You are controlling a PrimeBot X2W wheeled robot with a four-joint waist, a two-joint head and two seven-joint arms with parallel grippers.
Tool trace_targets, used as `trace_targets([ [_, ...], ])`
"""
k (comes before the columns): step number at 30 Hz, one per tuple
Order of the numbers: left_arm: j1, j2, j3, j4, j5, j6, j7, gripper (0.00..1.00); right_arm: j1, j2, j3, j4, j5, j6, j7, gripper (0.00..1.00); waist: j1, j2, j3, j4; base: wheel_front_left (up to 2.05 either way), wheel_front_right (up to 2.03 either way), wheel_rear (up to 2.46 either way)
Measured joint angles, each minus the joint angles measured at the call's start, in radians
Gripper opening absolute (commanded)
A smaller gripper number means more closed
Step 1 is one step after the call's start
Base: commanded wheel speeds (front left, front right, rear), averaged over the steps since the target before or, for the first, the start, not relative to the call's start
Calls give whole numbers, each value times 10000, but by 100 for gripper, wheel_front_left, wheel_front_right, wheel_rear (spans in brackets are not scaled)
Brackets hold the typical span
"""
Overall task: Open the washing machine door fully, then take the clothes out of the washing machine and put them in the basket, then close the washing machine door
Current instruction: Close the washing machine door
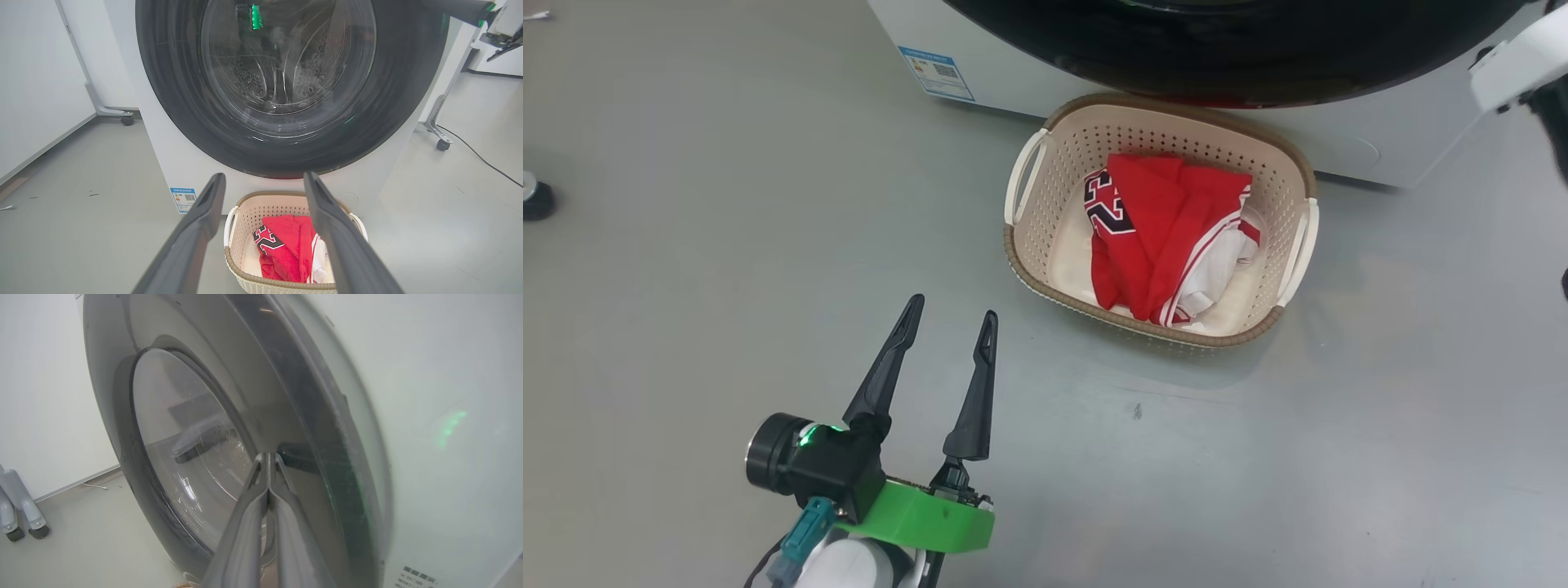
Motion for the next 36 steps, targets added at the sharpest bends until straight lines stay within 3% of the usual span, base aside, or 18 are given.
trace_targets([
  [13,-4,-10,17,-6,-171,0,0,100,-868,-125,25,740,184,19,-31,0,0,0,99,293,0,0,0],
  [23,-50,-13,94,25,-169,0,0,100,-945,-67,608,982,376,56,-328,0,0,0,79,241,0,0,0],
  [30,-90,-17,211,151,-217,0,0,100,-443,4,1404,936,518,-4,-746,0,0,0,-117,73,0,0,0],
  [36,-90,-19,462,199,-217,0,0,100,262,111,1492,686,940,-4,-1455,0,0,0,-289,-176,0,0,0],
])
